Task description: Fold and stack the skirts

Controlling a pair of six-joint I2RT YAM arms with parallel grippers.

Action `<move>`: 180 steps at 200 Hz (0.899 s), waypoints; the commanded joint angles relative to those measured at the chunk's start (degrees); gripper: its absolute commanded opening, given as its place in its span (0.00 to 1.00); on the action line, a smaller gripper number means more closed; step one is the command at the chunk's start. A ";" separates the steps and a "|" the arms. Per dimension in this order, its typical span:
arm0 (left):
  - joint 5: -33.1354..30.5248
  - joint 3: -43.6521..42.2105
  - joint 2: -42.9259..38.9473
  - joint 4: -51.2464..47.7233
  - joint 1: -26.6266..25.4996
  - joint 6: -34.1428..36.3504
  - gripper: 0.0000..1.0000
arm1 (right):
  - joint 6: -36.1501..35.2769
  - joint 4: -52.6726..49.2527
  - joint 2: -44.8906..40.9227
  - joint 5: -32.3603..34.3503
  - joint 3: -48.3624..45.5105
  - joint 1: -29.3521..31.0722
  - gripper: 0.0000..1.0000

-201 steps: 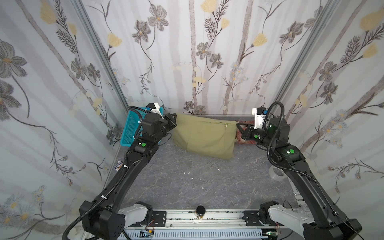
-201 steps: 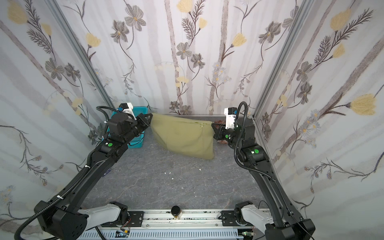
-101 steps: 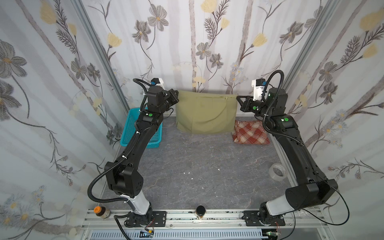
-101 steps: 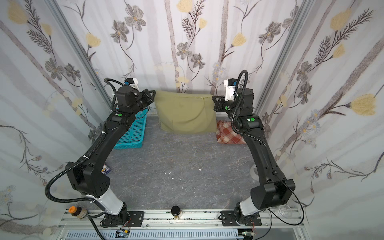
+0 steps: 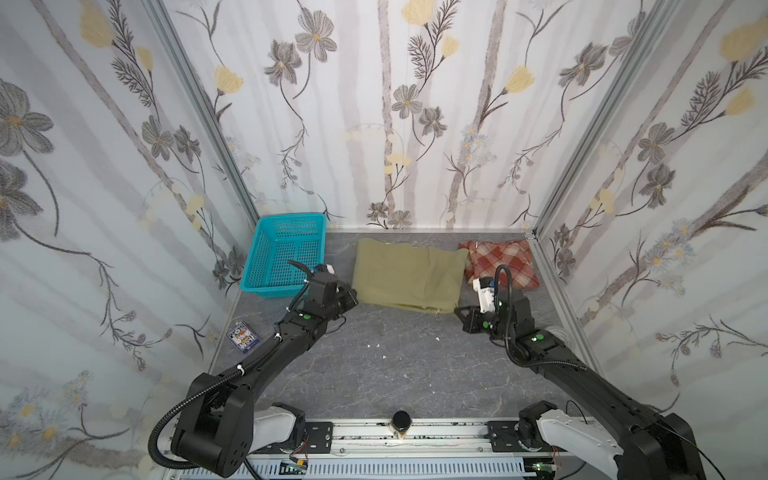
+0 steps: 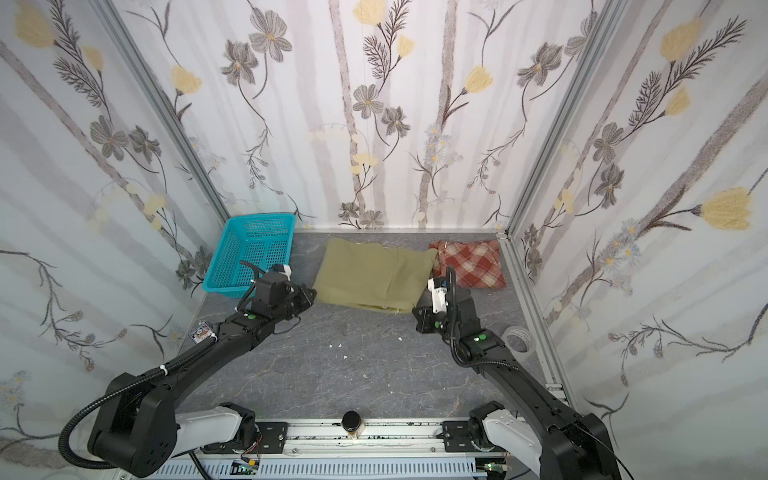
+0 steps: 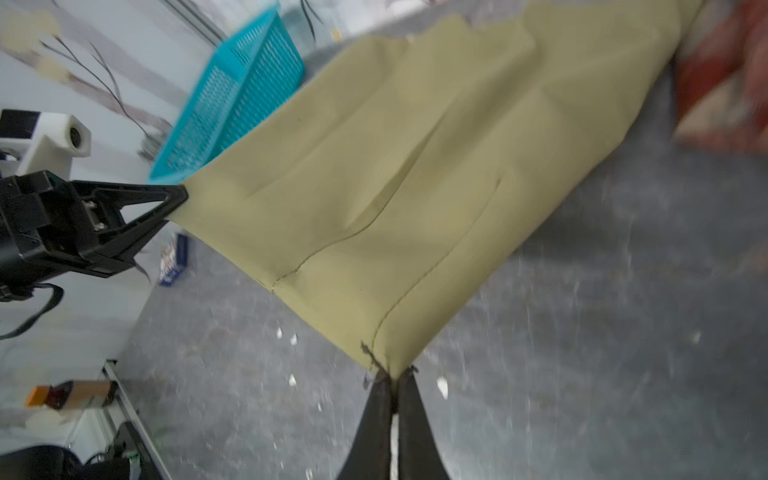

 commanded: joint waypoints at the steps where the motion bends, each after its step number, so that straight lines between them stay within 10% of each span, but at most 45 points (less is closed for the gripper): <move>1: -1.80 -8.89 -5.11 3.16 -0.53 -8.03 0.73 | 11.54 8.97 -3.67 1.16 -9.44 3.06 0.35; 38: 0.13 -12.98 -13.05 0.00 -0.80 -8.99 0.89 | 12.97 0.80 -14.75 7.76 -10.76 4.16 0.59; 180: 5.43 4.66 5.77 -14.28 -16.00 4.81 0.75 | 9.74 -5.90 1.27 8.01 -5.73 3.75 0.55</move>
